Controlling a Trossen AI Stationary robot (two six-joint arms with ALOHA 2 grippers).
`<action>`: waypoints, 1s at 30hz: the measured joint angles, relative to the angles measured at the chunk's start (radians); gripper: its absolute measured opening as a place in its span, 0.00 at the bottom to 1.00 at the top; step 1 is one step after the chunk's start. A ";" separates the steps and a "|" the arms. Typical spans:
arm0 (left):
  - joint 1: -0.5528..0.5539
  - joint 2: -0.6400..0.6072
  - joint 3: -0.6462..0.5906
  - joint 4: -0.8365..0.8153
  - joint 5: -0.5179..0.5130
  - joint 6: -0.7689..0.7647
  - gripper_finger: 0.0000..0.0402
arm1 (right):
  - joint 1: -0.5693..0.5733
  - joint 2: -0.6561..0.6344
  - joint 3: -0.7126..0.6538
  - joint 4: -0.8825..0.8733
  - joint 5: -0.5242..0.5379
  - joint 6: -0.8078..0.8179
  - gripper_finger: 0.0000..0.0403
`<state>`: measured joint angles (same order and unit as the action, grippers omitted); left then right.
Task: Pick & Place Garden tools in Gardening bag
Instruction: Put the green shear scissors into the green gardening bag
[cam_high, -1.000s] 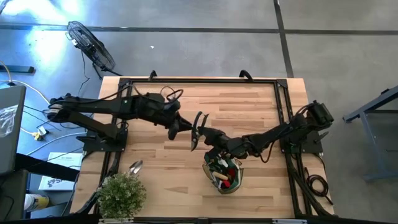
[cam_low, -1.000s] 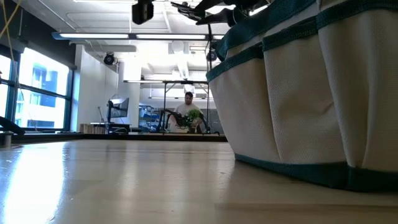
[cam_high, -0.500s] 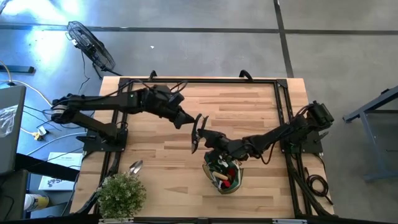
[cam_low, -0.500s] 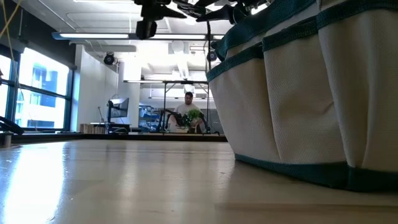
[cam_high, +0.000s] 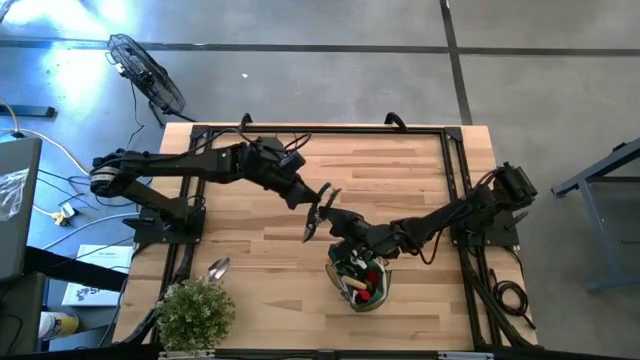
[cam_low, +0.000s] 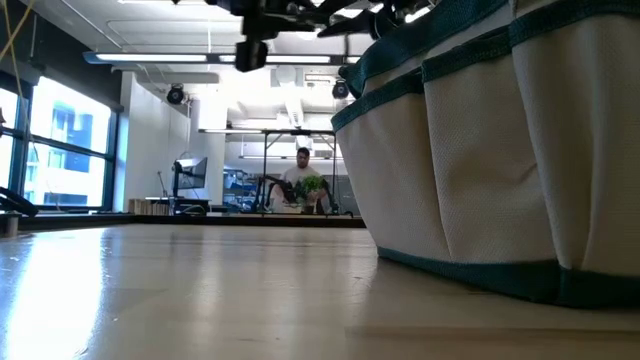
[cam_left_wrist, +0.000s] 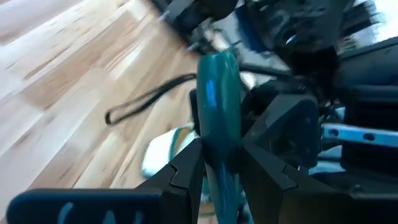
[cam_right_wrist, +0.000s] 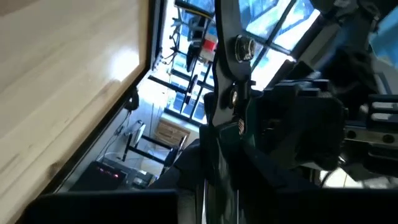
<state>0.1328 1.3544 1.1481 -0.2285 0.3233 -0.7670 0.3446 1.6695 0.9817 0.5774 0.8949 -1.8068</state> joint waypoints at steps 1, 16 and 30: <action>0.000 0.005 0.000 0.023 0.011 0.001 0.23 | 0.000 -0.001 0.000 0.002 0.006 0.002 0.14; 0.006 0.028 0.000 0.052 0.063 0.045 0.20 | 0.000 -0.002 0.001 -0.004 -0.013 0.010 0.14; 0.005 0.029 0.000 0.055 0.045 0.142 0.16 | 0.018 -0.001 0.002 -0.021 0.015 0.243 0.23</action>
<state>0.1375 1.3838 1.1484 -0.1736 0.3682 -0.6245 0.3625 1.6684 0.9833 0.5567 0.9100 -1.5641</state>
